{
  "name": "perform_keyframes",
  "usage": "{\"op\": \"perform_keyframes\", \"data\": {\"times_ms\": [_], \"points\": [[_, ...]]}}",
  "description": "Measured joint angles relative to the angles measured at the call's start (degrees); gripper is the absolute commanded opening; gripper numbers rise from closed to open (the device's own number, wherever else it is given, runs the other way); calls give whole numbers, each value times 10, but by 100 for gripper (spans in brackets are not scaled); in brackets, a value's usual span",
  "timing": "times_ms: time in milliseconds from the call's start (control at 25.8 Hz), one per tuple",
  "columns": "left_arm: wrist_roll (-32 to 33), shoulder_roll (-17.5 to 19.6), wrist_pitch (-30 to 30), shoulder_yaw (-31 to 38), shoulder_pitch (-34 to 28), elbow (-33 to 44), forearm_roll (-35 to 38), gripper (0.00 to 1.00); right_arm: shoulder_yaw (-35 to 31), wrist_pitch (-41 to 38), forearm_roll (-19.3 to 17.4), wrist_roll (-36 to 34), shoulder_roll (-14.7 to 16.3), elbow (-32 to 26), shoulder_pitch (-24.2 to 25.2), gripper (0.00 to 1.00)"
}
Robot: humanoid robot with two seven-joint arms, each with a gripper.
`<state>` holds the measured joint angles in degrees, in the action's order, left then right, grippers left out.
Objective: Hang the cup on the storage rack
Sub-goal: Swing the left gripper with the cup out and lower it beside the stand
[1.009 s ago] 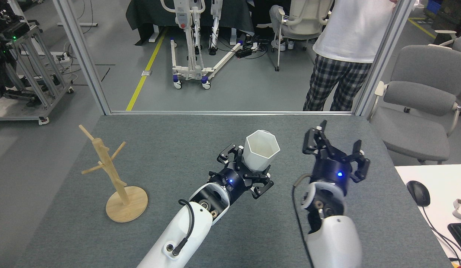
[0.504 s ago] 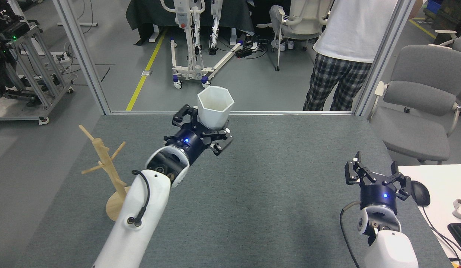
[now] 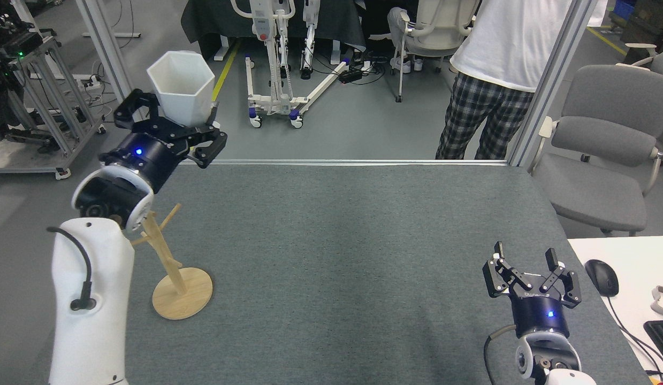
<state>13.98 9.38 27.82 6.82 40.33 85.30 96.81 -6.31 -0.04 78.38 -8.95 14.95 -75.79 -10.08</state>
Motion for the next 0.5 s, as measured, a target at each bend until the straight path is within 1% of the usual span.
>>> {"op": "perform_keyframes", "data": {"times_ms": [155,272,388,504], "points": [[1,46,10,38,-4,25,0,0,0,-8,0,-1,0,-5,5,99],[-17,71,25,81,-19,31,0,0,0,-10,0,-3,0,-8,9,99],[-58,90,32,116,-59,34,2,0,4,-10,3,3,-4,-13,20,99],[-98,106,24,145,-115,41,4,0,6,-6,8,5,-14,-25,33,99]]}}
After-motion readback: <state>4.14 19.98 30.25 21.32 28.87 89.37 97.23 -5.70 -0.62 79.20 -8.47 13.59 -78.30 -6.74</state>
